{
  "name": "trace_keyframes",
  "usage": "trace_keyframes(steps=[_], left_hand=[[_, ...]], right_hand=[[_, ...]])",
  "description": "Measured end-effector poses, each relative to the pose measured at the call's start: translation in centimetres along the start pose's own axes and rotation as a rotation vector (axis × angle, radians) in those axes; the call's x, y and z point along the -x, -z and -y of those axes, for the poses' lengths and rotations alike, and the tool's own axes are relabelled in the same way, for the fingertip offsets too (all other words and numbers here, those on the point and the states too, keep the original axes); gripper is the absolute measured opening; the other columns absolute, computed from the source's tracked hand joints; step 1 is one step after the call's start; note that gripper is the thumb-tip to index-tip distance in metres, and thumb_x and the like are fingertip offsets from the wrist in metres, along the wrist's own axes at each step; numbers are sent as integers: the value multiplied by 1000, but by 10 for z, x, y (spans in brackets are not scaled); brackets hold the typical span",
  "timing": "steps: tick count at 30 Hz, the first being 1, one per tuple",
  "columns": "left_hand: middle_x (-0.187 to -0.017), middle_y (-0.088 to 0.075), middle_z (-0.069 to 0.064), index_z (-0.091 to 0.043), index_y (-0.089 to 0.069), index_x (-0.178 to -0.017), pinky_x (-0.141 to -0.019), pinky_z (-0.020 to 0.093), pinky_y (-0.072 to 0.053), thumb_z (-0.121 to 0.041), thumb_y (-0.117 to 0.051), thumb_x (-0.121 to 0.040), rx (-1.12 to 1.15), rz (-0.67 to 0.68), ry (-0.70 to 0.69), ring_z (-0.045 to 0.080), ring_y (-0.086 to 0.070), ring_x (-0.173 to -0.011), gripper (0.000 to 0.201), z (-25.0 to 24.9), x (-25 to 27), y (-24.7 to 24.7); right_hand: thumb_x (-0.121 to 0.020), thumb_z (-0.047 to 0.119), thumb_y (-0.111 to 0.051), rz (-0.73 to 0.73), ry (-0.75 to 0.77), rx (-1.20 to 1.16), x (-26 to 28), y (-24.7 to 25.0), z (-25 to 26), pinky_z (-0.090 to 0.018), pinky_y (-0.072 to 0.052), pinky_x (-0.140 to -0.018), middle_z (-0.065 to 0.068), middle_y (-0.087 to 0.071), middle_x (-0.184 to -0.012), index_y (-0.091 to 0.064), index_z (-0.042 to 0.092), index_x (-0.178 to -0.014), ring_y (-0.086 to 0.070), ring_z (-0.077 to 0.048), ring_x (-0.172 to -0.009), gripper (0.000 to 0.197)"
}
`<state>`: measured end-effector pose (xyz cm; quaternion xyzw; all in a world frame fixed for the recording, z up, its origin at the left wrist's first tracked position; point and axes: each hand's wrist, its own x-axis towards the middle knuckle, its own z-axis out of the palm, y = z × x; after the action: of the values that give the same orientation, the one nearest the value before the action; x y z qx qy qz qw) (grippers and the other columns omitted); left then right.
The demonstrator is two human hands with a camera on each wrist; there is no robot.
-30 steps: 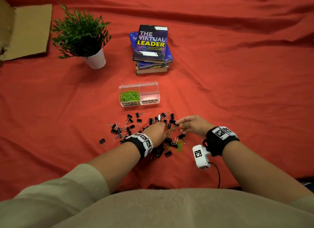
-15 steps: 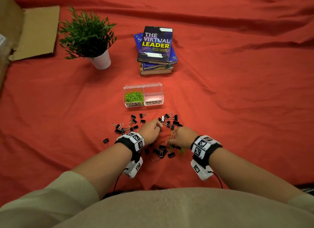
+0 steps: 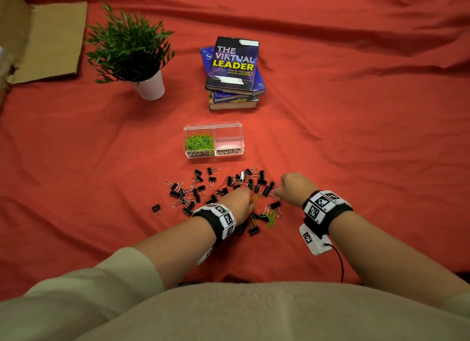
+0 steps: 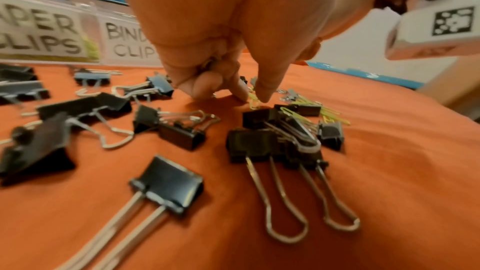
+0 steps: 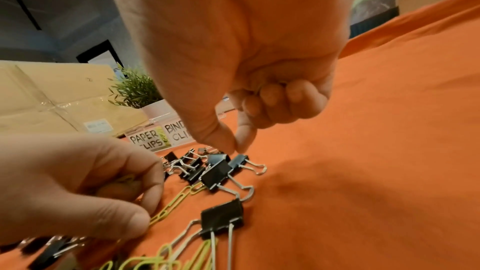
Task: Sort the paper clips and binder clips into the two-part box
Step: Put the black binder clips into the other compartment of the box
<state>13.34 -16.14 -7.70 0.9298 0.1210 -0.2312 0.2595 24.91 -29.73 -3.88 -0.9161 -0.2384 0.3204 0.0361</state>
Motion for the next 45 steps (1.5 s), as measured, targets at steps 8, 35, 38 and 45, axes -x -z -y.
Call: trace_keyframes(steps=[8, 35, 38, 45], left_hand=[[-104, -59, 18, -1, -53, -104, -78, 39, -50, -14, -51, -91, -1, 25, -8, 35, -61, -93, 19, -2, 1, 4], [-85, -64, -1, -17, -62, -106, -43, 18, -32, -14, -44, -95, 534, -37, 124, 8, -44, -51, 21, 13, 8, 23], [-93, -67, -4, -13, -68, -100, -58, 16, -39, -20, -48, -96, 413, -35, 48, 5, -53, -69, 21, 16, 7, 22], [-74, -49, -4, -20, -48, -75, -59, 25, -33, -25, -32, -103, 430, -82, 48, 13, -44, -69, 32, 17, 7, 22]], right_hand=[[-84, 19, -54, -20, 235, 78, -2, -24, 21, -34, -48, -69, -7, -65, -99, -57, 18, -106, -62, -29, -90, 22], [-78, 13, -68, 237, 171, -347, 15, -18, -11, -18, -40, -54, 9, -56, -62, -62, 13, -81, -52, -7, -57, 7], [-77, 21, -73, 182, 288, -78, 21, -32, -7, -17, -31, -52, 14, -47, -67, -58, 15, -94, -47, -4, -61, 24], [-83, 21, -69, 168, 219, -211, 15, -42, -3, -15, -35, -50, 13, -56, -65, -56, 17, -75, -52, 3, -56, 16]])
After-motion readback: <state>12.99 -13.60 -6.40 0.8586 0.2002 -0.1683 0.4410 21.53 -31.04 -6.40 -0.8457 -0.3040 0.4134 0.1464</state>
